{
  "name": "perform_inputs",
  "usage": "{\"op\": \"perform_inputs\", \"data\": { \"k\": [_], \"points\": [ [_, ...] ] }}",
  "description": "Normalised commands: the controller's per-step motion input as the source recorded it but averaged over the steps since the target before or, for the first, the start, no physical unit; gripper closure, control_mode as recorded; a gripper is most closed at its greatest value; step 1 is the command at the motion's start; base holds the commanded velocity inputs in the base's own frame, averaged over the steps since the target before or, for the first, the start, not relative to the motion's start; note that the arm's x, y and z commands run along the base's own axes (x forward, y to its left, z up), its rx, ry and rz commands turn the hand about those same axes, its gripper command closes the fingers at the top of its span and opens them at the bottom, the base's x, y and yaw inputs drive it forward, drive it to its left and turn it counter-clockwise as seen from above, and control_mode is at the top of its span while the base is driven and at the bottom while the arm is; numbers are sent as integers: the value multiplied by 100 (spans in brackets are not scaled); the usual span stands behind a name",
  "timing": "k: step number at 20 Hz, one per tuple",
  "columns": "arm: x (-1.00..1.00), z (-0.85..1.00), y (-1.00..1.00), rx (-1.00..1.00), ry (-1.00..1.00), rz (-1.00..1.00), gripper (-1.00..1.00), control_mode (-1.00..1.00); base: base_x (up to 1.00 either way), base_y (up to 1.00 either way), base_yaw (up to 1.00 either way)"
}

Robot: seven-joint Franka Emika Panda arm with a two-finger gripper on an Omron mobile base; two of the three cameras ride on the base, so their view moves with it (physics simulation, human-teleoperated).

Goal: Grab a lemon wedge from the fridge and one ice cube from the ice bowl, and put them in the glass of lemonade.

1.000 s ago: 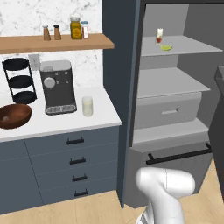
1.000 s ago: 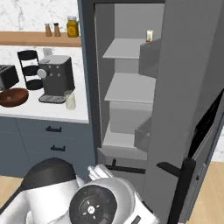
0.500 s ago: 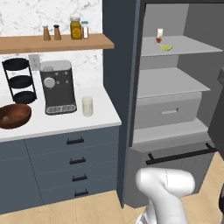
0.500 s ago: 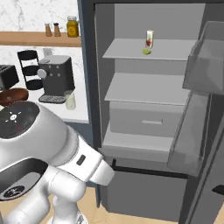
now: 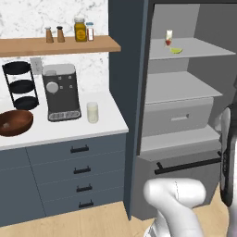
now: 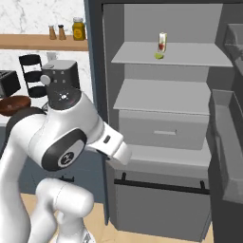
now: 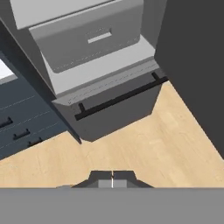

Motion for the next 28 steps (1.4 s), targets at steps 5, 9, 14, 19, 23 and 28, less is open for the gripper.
{"op": "perform_inputs", "data": {
  "k": [5,9,14,19,23,28],
  "points": [
    [56,-45,30,0,-1,11,100,-100,0,0,0],
    [9,-43,63,0,-9,15,100,-100,0,0,0],
    [34,-25,56,1,-15,14,-100,-100,0,0,0],
    [35,-1,58,0,-11,5,-100,-100,0,0,0],
    [1,14,25,0,2,0,-100,-100,0,0,0],
    [0,2,9,0,1,0,-100,-100,0,0,0]
  ]
}}
